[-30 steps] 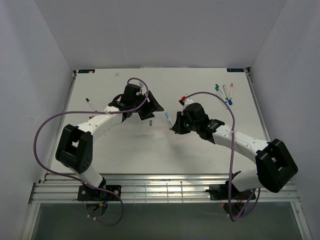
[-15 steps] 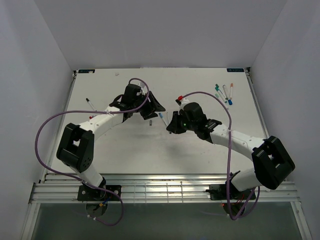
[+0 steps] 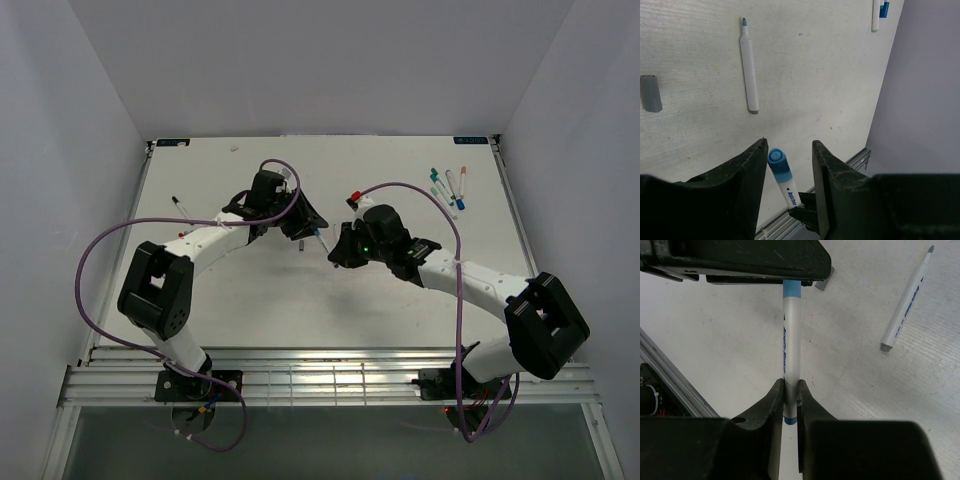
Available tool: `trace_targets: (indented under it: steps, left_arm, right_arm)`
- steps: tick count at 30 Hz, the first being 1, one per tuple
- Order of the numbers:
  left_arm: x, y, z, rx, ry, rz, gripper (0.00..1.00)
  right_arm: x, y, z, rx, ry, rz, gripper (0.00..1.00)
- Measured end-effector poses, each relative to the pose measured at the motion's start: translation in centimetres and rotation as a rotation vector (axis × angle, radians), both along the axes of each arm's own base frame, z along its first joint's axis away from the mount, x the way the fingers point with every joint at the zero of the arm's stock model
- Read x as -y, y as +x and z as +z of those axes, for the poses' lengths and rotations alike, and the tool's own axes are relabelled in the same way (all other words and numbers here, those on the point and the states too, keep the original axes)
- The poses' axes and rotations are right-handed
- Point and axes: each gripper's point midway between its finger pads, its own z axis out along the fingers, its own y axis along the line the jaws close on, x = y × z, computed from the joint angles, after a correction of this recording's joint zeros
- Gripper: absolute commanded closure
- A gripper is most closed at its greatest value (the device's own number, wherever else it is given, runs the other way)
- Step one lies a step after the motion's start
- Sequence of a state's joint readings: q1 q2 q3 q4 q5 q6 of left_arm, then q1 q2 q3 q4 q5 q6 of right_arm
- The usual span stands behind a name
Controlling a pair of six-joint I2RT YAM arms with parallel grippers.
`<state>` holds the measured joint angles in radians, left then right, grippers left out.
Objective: Open the pen caps
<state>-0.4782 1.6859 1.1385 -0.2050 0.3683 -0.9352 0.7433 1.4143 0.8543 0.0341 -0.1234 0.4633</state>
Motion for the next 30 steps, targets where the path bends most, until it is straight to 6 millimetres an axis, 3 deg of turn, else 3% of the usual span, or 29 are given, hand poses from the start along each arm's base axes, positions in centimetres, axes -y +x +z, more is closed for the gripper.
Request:
trace_targets:
  steps: [2, 11, 13, 16, 22, 30]
  left_arm:
    - [0.0, 0.0, -0.1, -0.002, 0.001, -0.001, 0.59]
    - [0.1, 0.0, -0.4, -0.009, 0.002, -0.005, 0.74]
    - [0.0, 0.2, -0.3, -0.003, -0.001, 0.000, 0.87]
    - [-0.2, 0.4, -0.4, 0.002, 0.006, 0.007, 1.00]
    - [-0.6, 0.5, -0.7, 0.002, 0.019, 0.017, 1.00]
    - [-0.3, -0.1, -0.9, -0.011, 0.020, 0.002, 1.00]
  right_arm:
    - [-0.1, 0.0, 0.1, 0.003, 0.003, 0.003, 0.92]
    - [-0.8, 0.6, 0.6, 0.017, 0.009, -0.002, 0.92]
    - [-1.1, 0.9, 0.4, 0.013, 0.004, -0.002, 0.90]
    - [-1.4, 1.2, 0.0, 0.004, -0.004, -0.002, 0.81]
    - [-2.4, 2.0, -0.1, -0.008, -0.012, 0.005, 0.66]
    - [-3.8, 3.7, 0.6, 0.010, -0.001, 0.005, 0.69]
